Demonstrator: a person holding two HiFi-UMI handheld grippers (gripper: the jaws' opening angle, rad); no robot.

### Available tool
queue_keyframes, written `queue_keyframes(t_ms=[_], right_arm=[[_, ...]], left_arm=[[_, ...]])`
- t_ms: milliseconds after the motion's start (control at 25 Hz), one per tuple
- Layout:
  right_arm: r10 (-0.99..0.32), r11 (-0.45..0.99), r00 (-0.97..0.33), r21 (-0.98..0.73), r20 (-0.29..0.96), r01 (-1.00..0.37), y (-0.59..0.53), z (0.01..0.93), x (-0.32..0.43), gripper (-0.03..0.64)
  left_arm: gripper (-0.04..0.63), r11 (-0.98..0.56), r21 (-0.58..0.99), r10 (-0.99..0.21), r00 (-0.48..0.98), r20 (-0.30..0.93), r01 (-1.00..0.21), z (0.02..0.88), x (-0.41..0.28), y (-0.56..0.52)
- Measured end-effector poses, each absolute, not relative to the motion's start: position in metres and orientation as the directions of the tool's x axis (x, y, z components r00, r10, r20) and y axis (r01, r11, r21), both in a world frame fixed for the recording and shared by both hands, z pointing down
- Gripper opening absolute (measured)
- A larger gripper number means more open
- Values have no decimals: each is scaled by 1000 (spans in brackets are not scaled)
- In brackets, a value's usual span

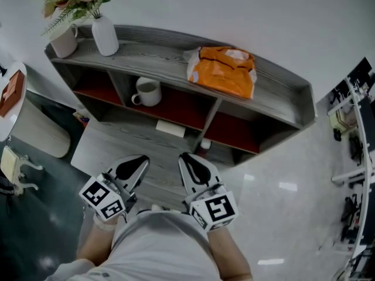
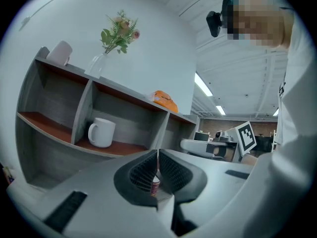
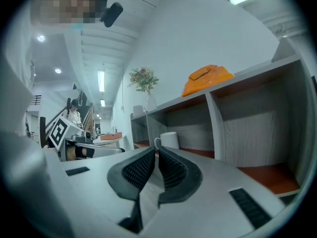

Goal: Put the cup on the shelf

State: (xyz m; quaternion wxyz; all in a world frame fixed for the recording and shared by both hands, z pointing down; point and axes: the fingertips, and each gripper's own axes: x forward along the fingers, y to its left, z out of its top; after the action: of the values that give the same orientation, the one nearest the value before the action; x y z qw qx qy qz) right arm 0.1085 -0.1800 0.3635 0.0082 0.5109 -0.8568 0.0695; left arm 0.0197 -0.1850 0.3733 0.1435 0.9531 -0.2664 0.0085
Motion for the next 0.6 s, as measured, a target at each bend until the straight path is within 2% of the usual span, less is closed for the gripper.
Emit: queue_keyframes(t_ms=[600], right_arm=[[-869,476,-489,-138,80,-868,-181,369,101,35]], left_arm=[[26,-800,272,-523,844,120,-535,381,12,-182]])
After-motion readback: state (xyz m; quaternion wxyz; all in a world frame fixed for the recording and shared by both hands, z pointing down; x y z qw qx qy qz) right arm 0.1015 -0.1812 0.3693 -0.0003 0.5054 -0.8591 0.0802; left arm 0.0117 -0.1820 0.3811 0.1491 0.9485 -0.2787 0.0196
